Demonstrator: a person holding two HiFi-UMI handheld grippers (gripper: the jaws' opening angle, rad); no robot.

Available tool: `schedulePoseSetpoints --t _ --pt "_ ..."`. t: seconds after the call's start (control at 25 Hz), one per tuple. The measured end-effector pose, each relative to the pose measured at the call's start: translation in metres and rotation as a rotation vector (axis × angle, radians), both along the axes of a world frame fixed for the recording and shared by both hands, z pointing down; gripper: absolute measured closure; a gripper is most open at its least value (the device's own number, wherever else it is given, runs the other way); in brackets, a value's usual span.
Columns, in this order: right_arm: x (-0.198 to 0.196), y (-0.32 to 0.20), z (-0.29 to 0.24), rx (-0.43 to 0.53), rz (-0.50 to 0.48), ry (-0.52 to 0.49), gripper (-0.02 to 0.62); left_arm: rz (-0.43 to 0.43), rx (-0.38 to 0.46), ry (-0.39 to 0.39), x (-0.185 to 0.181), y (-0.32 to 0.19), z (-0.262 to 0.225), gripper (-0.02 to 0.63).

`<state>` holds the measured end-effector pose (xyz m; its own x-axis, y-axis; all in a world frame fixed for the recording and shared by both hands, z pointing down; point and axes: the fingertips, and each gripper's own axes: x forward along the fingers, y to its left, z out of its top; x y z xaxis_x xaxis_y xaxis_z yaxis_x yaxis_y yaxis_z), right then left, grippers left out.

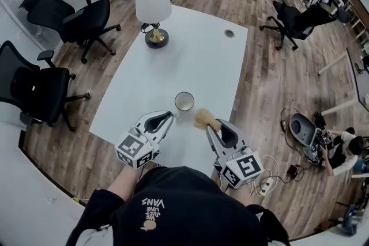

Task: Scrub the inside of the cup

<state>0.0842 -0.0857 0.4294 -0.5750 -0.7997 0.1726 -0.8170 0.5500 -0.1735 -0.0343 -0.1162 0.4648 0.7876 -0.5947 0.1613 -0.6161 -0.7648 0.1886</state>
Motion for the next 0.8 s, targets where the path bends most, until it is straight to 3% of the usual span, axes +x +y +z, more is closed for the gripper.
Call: schedulePoseSetpoints --t 0.16,0.2,0.28,0.52,0.8 --pt "0.000 0.001 0.005 -0.010 0.008 0.000 0.474 0.000 -0.044 -0.060 0.005 -0.013 0.038 0.590" --pt "0.001 0.001 0.005 -0.012 0.013 0.003 0.474 -0.010 -0.062 -0.079 0.005 -0.016 0.049 0.571" --pt "0.002 0.001 0.005 -0.016 0.022 0.008 0.474 -0.020 -0.098 -0.132 0.007 -0.022 0.070 0.448" --pt "0.005 0.003 0.009 -0.031 0.038 0.004 0.474 0.013 -0.150 -0.224 0.021 -0.031 0.107 0.361" --pt "0.007 0.006 0.010 -0.046 0.059 -0.001 0.474 0.030 -0.210 -0.291 0.033 -0.043 0.136 0.339"
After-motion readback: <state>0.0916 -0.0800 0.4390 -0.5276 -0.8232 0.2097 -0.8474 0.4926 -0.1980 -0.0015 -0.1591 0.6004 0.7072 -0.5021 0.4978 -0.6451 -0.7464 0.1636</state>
